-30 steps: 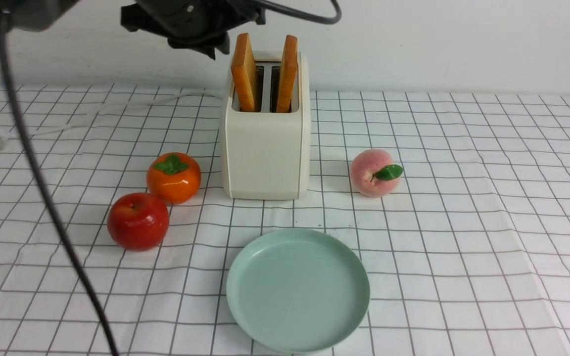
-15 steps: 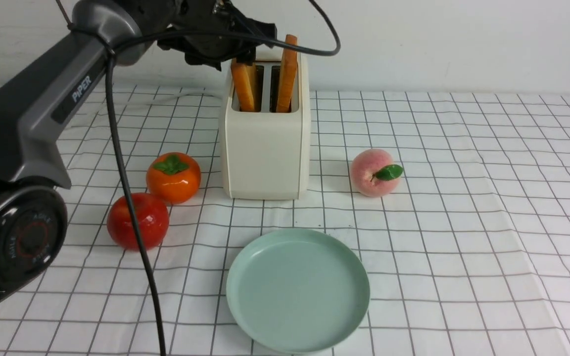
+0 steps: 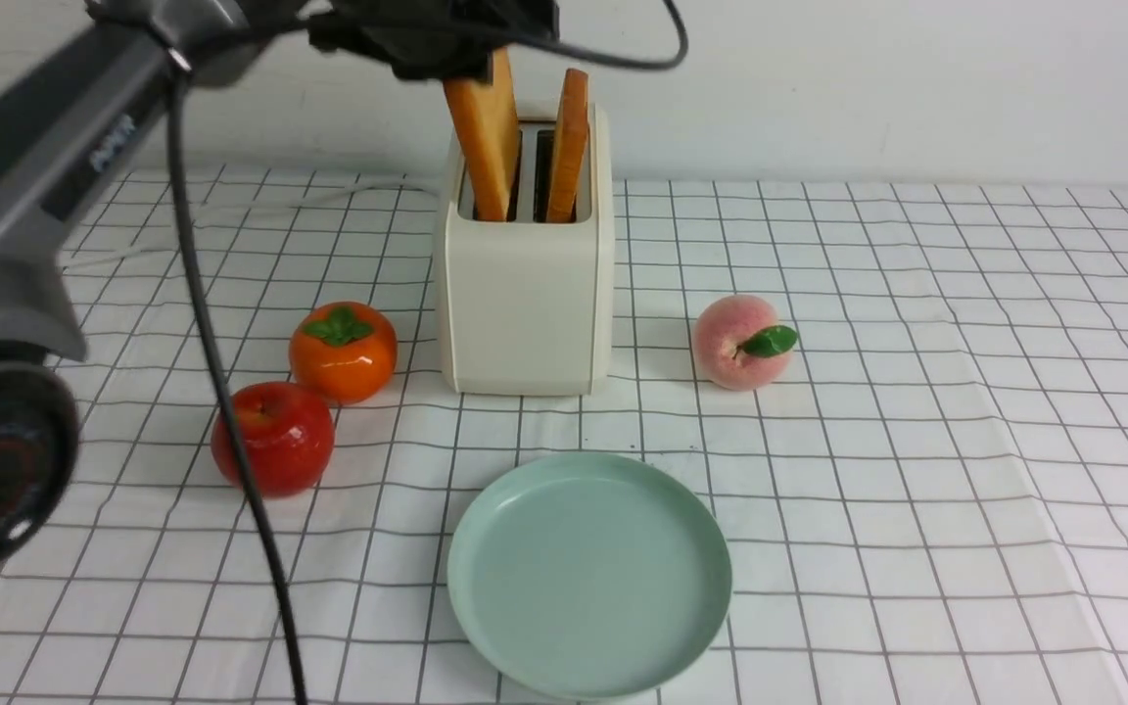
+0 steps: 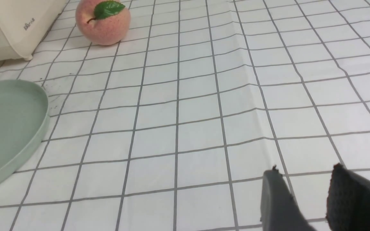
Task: Take toasted bread from bread machine on white checkered table place on plate.
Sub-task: 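Reach for a toast slice standing in the toaster with the left gripper, then place the slice of bread on the plate with the left gripper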
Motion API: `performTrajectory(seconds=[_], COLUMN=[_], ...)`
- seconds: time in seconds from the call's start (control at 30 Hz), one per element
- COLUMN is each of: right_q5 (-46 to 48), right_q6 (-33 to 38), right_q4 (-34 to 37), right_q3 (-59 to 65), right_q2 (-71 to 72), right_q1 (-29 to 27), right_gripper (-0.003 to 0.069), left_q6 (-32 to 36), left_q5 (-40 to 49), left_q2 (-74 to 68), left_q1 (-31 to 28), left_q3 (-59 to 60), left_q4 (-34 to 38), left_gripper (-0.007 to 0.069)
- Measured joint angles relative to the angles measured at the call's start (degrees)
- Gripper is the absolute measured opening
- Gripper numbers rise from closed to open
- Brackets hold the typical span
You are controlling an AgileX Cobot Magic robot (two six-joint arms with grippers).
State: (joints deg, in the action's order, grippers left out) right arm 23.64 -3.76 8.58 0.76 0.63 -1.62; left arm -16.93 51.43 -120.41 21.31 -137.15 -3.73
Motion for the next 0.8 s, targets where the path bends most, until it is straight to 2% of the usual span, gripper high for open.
performTrajectory(seconds=[0.13,0.3,0.37,0.47,0.6,0.63,0.67,0.7,0.77,0.8], right_q5=[0.0,0.0,0.0,0.0,0.0,0.0,0.0,0.0,0.0,0.0], right_q6=[0.0,0.0,0.0,0.0,0.0,0.0,0.0,0.0,0.0,0.0], right_q4=[0.0,0.0,0.0,0.0,0.0,0.0,0.0,0.0,0.0,0.0], right_q3=[0.0,0.0,0.0,0.0,0.0,0.0,0.0,0.0,0.0,0.0], right_q2=[0.0,0.0,0.0,0.0,0.0,0.0,0.0,0.0,0.0,0.0], right_q1=[0.0,0.0,0.0,0.0,0.0,0.0,0.0,0.0,0.0,0.0], right_gripper=[0.0239,0.0239,0.0239,0.0239,0.0239,0.0239,0.0239,0.0239,0.0239,0.0239], left_q6=[1.39,4.0,5.06,7.14,12.25,15.53,16.17,19.82,31.27,33.14], left_q5=[1.57,14.62,18.82,19.45,13.28,9.84,9.21,6.5,-5.56,-6.52], left_q2=[8.51,19.18,22.48,27.27,35.43,37.46,38.21,39.51,41.33,41.33], left_q1=[0.07,0.07,0.07,0.07,0.07,0.07,0.07,0.33,1.94,2.07], left_q3=[-0.39,0.17,3.77,13.52,35.91,42.6,45.36,50.81,68.05,69.09], left_q4=[0.86,2.37,5.05,11.08,23.38,27.4,29.12,32.75,46.07,47.1], left_gripper=[0.0088,0.0088,0.0088,0.0088,0.0088,0.0088,0.0088,0.0088,0.0088,0.0088])
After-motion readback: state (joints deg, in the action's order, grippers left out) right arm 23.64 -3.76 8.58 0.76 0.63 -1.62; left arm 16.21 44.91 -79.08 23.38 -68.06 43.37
